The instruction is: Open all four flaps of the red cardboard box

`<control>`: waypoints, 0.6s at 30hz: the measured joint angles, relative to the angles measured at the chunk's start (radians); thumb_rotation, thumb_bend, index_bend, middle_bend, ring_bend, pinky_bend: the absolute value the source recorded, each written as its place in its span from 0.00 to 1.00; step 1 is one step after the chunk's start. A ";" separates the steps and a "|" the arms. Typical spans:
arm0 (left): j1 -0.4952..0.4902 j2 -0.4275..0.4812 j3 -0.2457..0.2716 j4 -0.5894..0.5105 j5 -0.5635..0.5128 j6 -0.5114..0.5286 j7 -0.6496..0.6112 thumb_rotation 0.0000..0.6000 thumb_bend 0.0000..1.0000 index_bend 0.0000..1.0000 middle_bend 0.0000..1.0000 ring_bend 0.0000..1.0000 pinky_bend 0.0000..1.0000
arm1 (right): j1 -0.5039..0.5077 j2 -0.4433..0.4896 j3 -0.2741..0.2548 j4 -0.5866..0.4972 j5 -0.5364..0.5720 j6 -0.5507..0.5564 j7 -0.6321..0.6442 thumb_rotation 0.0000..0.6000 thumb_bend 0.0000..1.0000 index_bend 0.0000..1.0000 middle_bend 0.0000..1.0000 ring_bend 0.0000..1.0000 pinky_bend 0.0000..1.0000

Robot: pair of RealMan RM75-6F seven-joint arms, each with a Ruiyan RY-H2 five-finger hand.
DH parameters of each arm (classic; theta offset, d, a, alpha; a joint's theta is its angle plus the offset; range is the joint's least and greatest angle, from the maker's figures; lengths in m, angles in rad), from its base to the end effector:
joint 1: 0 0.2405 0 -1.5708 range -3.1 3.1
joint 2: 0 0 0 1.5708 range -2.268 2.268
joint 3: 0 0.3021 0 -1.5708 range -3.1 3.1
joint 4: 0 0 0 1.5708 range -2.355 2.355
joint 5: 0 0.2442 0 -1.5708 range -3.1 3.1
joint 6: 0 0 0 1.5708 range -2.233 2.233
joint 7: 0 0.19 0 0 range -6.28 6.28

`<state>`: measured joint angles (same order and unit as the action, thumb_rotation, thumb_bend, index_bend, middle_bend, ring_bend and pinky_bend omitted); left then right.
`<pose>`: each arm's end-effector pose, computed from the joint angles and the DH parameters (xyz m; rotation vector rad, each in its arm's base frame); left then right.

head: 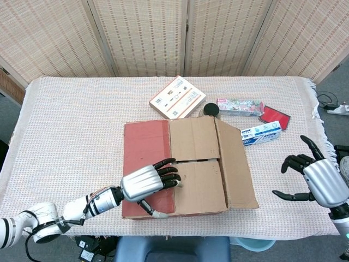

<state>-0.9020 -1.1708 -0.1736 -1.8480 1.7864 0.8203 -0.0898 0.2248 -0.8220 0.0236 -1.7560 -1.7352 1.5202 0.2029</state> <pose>-0.0232 0.3428 0.0100 -2.5067 -0.5264 -1.2690 -0.2763 -0.2611 0.2183 1.6606 -0.7598 1.1489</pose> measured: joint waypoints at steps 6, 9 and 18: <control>-0.031 -0.028 -0.002 0.021 -0.045 -0.021 0.067 0.00 0.16 0.30 0.31 0.22 0.00 | -0.007 -0.008 0.001 0.018 0.009 -0.002 0.019 0.29 0.11 0.54 0.52 0.50 0.00; -0.039 -0.033 0.001 0.026 -0.056 -0.024 0.098 0.00 0.16 0.32 0.33 0.23 0.00 | -0.008 -0.013 0.001 0.026 0.012 -0.004 0.024 0.29 0.11 0.54 0.52 0.50 0.00; -0.044 -0.031 0.022 0.024 -0.087 -0.019 0.182 0.00 0.16 0.37 0.38 0.27 0.00 | -0.007 -0.022 0.005 0.034 0.011 -0.010 0.034 0.28 0.11 0.54 0.52 0.50 0.00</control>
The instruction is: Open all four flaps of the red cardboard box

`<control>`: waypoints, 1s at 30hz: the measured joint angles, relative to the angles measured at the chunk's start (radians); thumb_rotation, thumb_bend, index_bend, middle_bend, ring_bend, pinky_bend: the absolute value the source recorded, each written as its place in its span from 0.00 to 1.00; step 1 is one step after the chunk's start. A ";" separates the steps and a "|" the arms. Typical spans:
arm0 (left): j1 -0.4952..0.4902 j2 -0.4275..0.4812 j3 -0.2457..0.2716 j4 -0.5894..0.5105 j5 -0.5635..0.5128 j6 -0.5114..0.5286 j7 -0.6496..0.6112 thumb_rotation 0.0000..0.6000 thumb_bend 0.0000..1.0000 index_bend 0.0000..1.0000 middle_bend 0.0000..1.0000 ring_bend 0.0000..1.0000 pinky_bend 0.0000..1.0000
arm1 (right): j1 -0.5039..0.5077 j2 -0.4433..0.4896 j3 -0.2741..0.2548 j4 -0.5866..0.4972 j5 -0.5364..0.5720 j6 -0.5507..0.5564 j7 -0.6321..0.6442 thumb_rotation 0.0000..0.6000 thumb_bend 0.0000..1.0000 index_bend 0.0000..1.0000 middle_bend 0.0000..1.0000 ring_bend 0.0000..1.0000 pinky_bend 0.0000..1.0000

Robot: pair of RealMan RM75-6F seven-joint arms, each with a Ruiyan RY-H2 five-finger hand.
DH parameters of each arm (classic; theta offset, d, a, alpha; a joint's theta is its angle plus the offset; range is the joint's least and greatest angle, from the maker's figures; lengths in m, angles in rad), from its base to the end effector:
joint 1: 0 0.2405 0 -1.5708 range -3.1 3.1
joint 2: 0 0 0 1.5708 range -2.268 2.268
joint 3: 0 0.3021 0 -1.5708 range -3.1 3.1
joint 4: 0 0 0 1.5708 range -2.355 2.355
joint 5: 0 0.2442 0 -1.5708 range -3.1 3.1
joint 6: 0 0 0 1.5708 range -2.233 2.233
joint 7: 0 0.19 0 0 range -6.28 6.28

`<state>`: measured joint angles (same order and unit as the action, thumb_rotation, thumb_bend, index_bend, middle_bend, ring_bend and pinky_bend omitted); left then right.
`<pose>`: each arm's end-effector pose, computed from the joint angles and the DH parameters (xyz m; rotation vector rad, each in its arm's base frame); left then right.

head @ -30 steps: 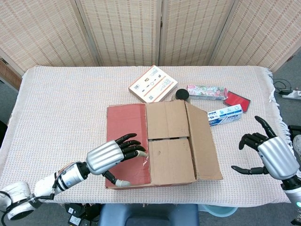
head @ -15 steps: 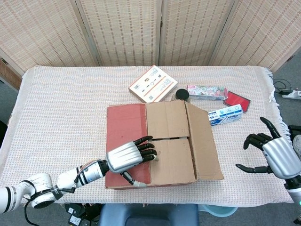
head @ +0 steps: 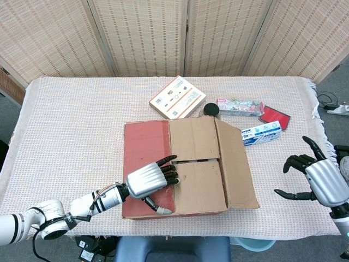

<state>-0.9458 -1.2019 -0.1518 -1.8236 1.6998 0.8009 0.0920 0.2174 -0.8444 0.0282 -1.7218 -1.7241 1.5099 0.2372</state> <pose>-0.0224 0.3526 -0.0036 -2.4958 -0.3745 -1.1666 -0.2873 -0.2625 0.2148 1.6442 -0.7948 1.1485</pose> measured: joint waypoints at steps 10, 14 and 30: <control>0.012 0.044 0.020 -0.043 -0.012 0.033 0.029 0.00 0.16 0.43 0.45 0.34 0.00 | -0.010 -0.002 0.002 0.006 0.002 0.013 0.008 0.29 0.11 0.54 0.52 0.50 0.00; 0.021 0.086 0.025 -0.082 -0.009 0.050 0.027 0.00 0.16 0.43 0.45 0.34 0.00 | -0.016 0.000 0.005 0.008 0.004 0.024 0.015 0.29 0.11 0.54 0.52 0.50 0.00; 0.128 0.325 0.021 -0.216 0.028 0.255 -0.125 0.00 0.16 0.43 0.45 0.34 0.00 | -0.033 0.006 0.022 0.013 0.011 0.059 0.034 0.29 0.11 0.54 0.52 0.50 0.00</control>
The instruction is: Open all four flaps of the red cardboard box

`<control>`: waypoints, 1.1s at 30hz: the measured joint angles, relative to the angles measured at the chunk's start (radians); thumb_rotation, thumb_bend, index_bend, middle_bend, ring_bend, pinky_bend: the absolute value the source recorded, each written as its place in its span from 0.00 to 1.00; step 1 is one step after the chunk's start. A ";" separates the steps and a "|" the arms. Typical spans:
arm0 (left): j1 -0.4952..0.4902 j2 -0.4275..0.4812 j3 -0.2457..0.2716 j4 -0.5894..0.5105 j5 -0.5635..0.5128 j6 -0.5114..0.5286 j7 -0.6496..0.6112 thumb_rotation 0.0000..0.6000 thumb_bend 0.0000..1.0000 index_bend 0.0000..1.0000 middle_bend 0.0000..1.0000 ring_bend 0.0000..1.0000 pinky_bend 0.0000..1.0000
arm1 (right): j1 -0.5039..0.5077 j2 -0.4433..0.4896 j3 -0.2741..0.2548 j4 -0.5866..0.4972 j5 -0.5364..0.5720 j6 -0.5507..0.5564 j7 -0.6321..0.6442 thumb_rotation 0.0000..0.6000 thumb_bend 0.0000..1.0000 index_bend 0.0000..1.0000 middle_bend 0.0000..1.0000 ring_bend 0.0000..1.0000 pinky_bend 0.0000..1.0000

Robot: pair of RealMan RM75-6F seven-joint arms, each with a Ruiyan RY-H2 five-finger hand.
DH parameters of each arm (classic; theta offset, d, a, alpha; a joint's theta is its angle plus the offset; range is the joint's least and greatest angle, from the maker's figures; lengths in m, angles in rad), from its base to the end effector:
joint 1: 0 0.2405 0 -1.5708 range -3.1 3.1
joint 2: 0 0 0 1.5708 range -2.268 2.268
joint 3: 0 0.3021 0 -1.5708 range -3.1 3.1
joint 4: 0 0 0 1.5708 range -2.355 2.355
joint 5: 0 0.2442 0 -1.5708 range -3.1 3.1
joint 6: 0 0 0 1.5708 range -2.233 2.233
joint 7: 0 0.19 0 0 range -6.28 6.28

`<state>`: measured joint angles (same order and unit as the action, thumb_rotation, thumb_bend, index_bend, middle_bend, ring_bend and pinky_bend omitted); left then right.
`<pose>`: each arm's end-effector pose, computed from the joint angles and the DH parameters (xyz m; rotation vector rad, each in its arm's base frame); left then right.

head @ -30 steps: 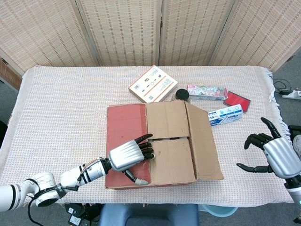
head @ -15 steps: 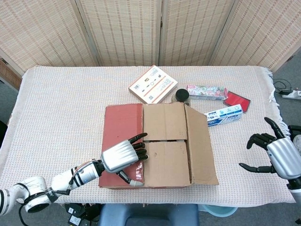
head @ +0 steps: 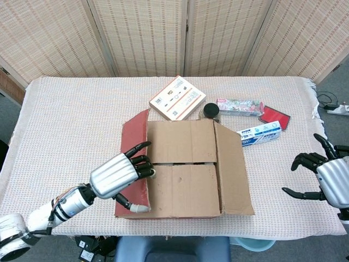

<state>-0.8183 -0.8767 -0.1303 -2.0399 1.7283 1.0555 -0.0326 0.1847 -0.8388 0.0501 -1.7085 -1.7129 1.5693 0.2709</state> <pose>-0.0369 0.3314 0.1168 -2.2727 -0.4744 -1.3384 -0.2905 -0.2575 0.2320 1.5780 -0.7740 1.1964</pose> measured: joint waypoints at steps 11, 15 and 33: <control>0.119 0.091 0.013 0.016 -0.008 0.132 -0.080 0.00 0.16 0.43 0.45 0.34 0.00 | 0.008 0.005 0.013 -0.005 0.007 -0.009 0.002 0.29 0.11 0.54 0.52 0.50 0.00; 0.161 0.118 0.018 0.029 -0.011 0.182 -0.117 0.00 0.16 0.43 0.45 0.34 0.00 | 0.011 0.006 0.015 -0.009 0.007 -0.014 0.002 0.29 0.11 0.54 0.52 0.50 0.00; 0.259 0.111 0.026 0.090 -0.173 0.183 -0.059 0.00 0.16 0.36 0.42 0.29 0.00 | 0.061 0.006 0.019 -0.032 -0.042 -0.083 -0.075 0.62 0.11 0.36 0.41 0.46 0.07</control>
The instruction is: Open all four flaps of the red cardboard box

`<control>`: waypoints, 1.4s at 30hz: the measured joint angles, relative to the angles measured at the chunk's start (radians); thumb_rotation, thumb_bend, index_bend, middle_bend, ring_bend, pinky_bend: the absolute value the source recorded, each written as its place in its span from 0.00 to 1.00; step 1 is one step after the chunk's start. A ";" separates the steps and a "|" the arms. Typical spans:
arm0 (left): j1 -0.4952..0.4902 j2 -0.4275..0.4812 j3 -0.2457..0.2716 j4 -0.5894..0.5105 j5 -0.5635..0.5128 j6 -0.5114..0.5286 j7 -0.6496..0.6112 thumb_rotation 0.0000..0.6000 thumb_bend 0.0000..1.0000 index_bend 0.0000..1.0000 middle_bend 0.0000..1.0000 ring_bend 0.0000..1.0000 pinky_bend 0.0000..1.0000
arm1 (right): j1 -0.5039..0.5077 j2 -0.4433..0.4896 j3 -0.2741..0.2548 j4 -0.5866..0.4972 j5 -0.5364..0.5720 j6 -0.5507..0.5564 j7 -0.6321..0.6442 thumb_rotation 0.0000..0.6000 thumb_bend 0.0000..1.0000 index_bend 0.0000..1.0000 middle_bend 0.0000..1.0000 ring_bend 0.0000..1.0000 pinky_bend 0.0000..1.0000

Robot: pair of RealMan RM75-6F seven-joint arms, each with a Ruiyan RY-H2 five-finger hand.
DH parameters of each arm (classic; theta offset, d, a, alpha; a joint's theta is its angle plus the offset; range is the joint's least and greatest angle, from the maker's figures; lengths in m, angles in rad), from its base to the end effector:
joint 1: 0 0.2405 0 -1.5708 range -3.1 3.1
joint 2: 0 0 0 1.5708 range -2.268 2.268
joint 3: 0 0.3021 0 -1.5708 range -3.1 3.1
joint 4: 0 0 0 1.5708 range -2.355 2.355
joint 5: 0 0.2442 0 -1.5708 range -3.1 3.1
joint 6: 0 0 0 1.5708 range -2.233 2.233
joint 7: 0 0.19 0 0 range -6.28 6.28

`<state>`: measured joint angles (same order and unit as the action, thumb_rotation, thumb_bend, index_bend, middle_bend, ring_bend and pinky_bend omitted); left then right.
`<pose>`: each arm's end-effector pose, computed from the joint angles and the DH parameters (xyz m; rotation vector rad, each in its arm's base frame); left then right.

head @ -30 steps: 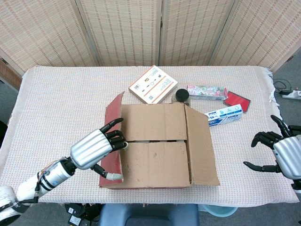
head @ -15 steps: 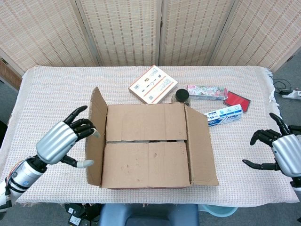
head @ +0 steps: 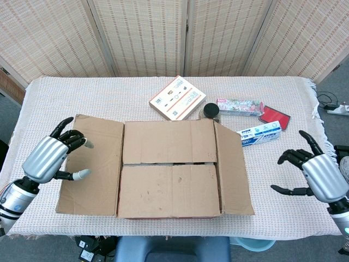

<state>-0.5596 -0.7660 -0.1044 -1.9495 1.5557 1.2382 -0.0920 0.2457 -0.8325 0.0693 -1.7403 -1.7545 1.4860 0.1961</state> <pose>-0.1639 0.3485 0.1945 -1.8339 -0.7144 -1.1833 -0.2663 -0.2761 0.2159 1.6959 -0.7089 1.1663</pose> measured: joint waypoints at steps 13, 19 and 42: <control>0.043 -0.108 0.008 0.000 -0.190 -0.068 0.147 0.58 0.18 0.23 0.33 0.25 0.00 | 0.168 -0.026 0.036 -0.106 0.031 -0.260 -0.086 0.90 0.11 0.06 0.17 0.25 0.09; 0.073 -0.118 0.017 0.001 -0.164 -0.036 0.151 0.60 0.18 0.24 0.33 0.25 0.00 | 0.270 -0.100 0.083 -0.122 0.121 -0.380 -0.144 0.92 0.11 0.04 0.14 0.24 0.09; 0.130 -0.103 0.029 -0.033 -0.064 0.008 0.168 0.60 0.18 0.25 0.33 0.25 0.00 | 0.458 -0.426 0.158 0.000 0.314 -0.481 -0.462 1.00 0.11 0.04 0.12 0.23 0.09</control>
<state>-0.4294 -0.8686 -0.0757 -1.9826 1.4918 1.2460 0.0760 0.7041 -1.2582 0.2275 -1.7406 -1.4402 1.0054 -0.2657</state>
